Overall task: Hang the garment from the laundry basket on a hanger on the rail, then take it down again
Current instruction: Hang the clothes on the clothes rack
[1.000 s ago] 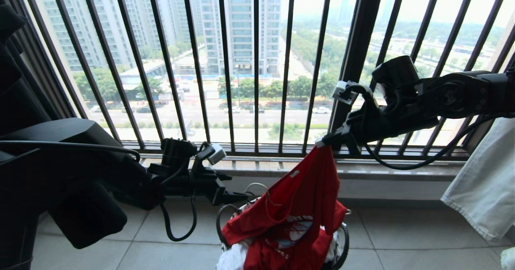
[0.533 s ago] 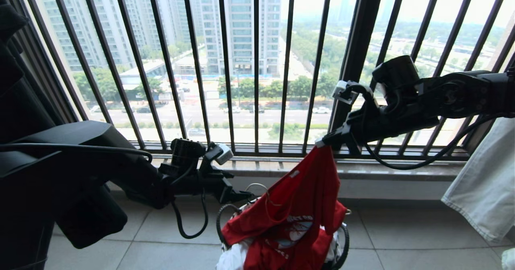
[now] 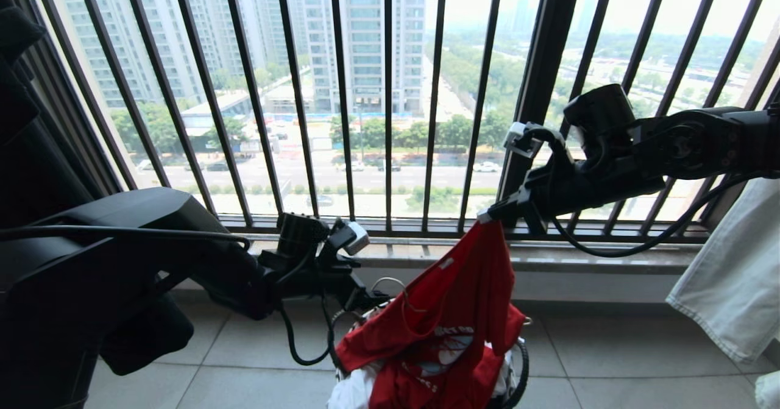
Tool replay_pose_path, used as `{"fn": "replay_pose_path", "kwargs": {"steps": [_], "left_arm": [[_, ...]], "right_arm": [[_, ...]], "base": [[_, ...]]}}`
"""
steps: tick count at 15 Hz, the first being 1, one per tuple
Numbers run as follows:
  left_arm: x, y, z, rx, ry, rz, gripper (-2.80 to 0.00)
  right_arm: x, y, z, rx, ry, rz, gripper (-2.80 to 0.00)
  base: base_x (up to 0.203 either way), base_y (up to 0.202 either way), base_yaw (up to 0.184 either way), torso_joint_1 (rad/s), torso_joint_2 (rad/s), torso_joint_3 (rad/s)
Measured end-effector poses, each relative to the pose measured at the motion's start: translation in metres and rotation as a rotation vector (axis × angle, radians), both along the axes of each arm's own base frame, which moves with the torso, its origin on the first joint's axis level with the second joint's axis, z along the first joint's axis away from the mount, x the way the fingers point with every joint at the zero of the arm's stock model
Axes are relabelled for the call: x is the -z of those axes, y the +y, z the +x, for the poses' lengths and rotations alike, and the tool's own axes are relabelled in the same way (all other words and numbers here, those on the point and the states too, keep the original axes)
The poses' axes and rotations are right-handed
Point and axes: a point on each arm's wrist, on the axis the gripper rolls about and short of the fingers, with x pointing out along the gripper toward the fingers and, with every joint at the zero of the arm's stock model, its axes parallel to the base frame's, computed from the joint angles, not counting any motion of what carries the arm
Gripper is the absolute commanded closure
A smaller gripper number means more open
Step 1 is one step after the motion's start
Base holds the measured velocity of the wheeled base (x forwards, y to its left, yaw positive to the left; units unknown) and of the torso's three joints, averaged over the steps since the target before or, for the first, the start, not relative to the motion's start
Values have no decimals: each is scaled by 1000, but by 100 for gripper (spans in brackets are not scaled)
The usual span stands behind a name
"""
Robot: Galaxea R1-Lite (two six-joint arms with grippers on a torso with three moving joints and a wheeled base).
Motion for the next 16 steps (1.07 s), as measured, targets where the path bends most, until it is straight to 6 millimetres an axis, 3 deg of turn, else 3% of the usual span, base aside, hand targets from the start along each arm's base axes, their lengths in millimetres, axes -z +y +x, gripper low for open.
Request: {"fn": "replay_pose_path", "kwargs": {"steps": [16], "left_arm": [[-6, -8, 4, 6, -92, 52, -280]], "right_arm": [[0, 0, 0, -2, -1, 0, 0]], "base": [[0, 0, 0, 0, 0, 0]]}}
